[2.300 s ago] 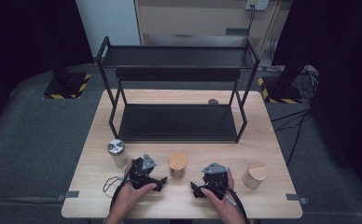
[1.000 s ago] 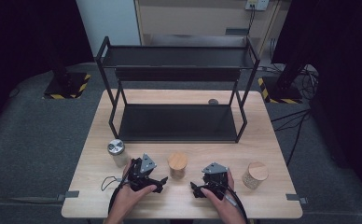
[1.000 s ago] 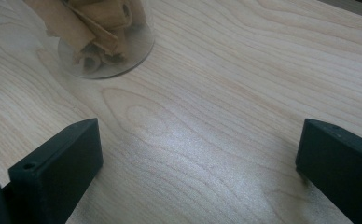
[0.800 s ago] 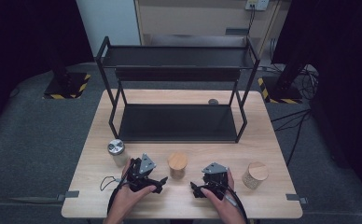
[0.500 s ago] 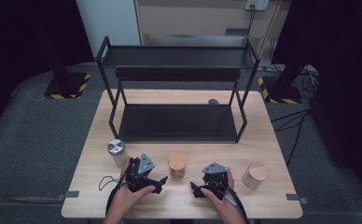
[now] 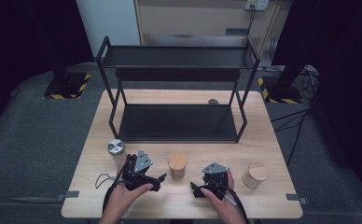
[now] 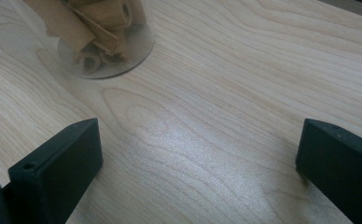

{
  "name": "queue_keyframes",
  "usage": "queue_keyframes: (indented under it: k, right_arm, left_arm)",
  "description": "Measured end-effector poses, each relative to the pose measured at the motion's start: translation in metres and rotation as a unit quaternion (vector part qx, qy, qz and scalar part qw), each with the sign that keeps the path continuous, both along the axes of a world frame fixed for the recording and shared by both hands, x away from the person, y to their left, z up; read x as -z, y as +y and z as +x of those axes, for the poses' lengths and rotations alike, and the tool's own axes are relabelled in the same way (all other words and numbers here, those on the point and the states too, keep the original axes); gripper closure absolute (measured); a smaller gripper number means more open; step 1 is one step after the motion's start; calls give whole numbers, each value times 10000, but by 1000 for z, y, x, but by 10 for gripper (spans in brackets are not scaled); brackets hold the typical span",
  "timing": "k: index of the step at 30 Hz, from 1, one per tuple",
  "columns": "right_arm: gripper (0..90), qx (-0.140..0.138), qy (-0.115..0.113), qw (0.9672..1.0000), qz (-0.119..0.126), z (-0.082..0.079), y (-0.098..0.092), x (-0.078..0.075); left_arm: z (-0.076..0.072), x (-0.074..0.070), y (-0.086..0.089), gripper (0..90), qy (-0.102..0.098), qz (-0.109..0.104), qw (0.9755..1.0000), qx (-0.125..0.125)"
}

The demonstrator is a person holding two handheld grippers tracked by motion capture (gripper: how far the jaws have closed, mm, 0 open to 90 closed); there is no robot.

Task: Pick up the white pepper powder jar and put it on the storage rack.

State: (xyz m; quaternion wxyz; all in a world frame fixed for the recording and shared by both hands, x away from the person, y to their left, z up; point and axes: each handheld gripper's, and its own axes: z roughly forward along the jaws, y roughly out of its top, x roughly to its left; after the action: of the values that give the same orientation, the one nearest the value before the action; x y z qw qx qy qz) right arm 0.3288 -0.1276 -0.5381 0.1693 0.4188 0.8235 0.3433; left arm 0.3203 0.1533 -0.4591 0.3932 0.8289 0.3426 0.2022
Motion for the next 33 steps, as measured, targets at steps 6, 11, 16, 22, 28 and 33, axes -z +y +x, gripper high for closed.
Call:
queue_keyframes:
  k: [6,11,16,22,28,33]
  right_arm:
    - [4,0,0,10000,0,0,0,0]
    - [4,0,-1,10000,0,0,0,0]
    - [4,-3,6,10000,-3,0,0,0]
    - [4,1,10,10000,-3,0,0,0]
    - [4,2,9,10000,-3,0,0,0]
    - [4,3,7,10000,-2,0,0,0]
  left_arm:
    - [1,-4,2,9,-14,4,10000,-16]
    - [2,-8,3,9,-37,3,10000,-19]
    - [2,-14,4,9,-93,-24,9999,-29]
    - [2,-21,10,9,-148,-86,9998,-100]
    - [2,-27,13,9,-171,-60,9998,-119]
    - [3,-29,16,9,-198,-76,9997,-155]
